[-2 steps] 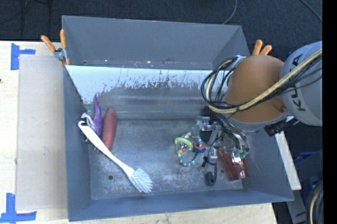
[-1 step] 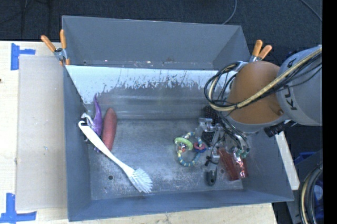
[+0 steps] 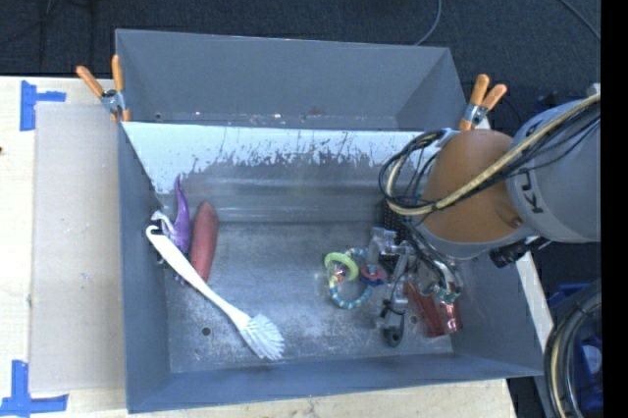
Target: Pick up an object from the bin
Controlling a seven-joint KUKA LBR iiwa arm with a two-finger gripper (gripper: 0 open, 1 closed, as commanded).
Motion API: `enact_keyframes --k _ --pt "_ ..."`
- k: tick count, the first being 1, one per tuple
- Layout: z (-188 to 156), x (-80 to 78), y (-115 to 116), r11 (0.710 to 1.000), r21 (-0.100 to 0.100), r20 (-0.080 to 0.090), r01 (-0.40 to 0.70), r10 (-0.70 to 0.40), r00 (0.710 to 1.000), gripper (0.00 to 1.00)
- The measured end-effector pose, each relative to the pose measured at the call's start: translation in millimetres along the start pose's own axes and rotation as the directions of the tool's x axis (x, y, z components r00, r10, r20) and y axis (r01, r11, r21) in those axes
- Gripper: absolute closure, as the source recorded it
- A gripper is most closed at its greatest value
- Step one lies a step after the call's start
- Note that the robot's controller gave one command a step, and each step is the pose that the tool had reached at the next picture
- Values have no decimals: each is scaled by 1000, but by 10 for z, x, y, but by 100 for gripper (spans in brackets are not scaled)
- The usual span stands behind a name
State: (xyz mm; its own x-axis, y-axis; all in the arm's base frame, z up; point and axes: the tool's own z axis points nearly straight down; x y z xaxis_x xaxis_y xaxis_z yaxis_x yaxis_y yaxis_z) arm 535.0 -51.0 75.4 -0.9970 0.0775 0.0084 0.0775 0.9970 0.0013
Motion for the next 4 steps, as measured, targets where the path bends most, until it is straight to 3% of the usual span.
enact_keyframes --k 1,2,4 --pt "44 -365 -66 995 -1 9 100 -100 995 100" --pt "45 -365 -67 995 -1 8 99 -99 995 100" --pt "56 240 -67 996 -2 9 86 -86 996 100"
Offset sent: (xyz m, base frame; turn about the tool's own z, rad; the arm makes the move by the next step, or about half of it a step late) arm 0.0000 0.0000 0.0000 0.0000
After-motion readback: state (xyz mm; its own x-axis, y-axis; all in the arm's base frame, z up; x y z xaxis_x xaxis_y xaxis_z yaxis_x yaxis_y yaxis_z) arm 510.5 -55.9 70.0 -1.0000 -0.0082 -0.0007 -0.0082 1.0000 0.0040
